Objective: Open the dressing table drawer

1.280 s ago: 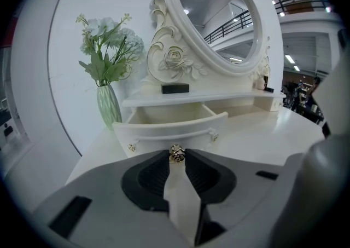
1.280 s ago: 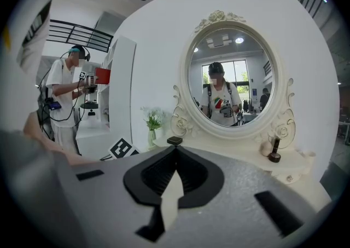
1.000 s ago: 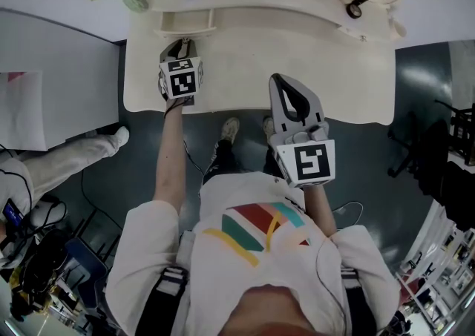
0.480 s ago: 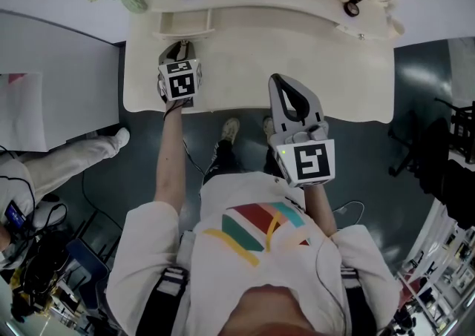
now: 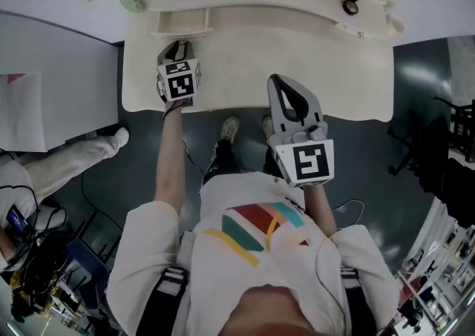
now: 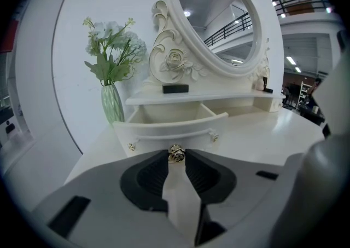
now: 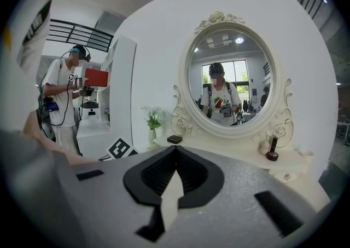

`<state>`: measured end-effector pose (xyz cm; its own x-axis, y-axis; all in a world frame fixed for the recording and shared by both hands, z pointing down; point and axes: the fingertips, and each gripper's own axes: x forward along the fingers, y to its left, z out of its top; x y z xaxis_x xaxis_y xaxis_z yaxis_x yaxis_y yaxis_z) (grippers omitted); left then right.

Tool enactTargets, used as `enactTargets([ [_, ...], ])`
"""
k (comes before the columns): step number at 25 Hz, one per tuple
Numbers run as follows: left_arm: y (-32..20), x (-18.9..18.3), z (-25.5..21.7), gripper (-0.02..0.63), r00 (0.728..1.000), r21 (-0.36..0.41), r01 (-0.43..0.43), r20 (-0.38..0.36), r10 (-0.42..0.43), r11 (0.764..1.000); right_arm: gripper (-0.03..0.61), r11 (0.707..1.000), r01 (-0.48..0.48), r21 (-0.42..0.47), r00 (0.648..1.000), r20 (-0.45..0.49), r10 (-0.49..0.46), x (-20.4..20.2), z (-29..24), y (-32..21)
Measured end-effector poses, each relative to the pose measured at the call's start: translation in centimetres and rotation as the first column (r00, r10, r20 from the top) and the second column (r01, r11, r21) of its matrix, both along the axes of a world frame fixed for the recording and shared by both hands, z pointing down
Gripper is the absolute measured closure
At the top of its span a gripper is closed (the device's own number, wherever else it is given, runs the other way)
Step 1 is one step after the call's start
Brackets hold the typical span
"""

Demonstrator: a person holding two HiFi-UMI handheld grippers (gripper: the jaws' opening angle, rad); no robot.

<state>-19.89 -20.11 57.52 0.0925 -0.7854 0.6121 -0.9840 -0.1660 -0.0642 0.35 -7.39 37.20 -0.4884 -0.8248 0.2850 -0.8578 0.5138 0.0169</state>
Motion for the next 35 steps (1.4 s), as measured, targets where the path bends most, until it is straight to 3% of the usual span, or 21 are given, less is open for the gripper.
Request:
enactTargets([
  [4,-0.1,-0.4,0.6,0.526,1.000,0.019,0.012,0.021,-0.013,1.000,0.578,1.000,0.003,0.005,1.000,-0.003,-0.003,0.1,0.0,0.0],
  [9,0.2,-0.1,-0.7,0.498,0.997,0.023,0.050,-0.058,-0.048,0.999,0.578,1.000,0.001,0.006,1.000,-0.001,-0.001,0.3,-0.1,0.0],
  [15,0.0,-0.5,-2.4,0.488,0.997,0.063,0.062,-0.049,-0.059,0.996,0.578,0.999,0.002,0.032,1.000,0.012,-0.002,0.4,-0.9,-0.3],
  [23,-0.6,-0.1,-7.7,0.488,0.994,0.153,0.090,-0.074,-0.079,0.984,0.578,0.991,-0.017,0.131,0.999,0.040,0.012,1.6,-4.0,-1.3],
  [30,-1.7,2.0,-16.8,0.489,0.995,0.303,0.094,-0.048,-0.084,0.948,0.578,0.974,-0.026,0.224,0.998,0.057,0.014,3.0,-7.8,-1.6],
  [35,-0.7,5.7,-24.7,0.502,0.995,0.448,0.071,-0.092,-0.033,0.891,0.578,0.959,-0.046,0.279,0.997,0.078,0.025,4.6,-9.8,-1.6],
])
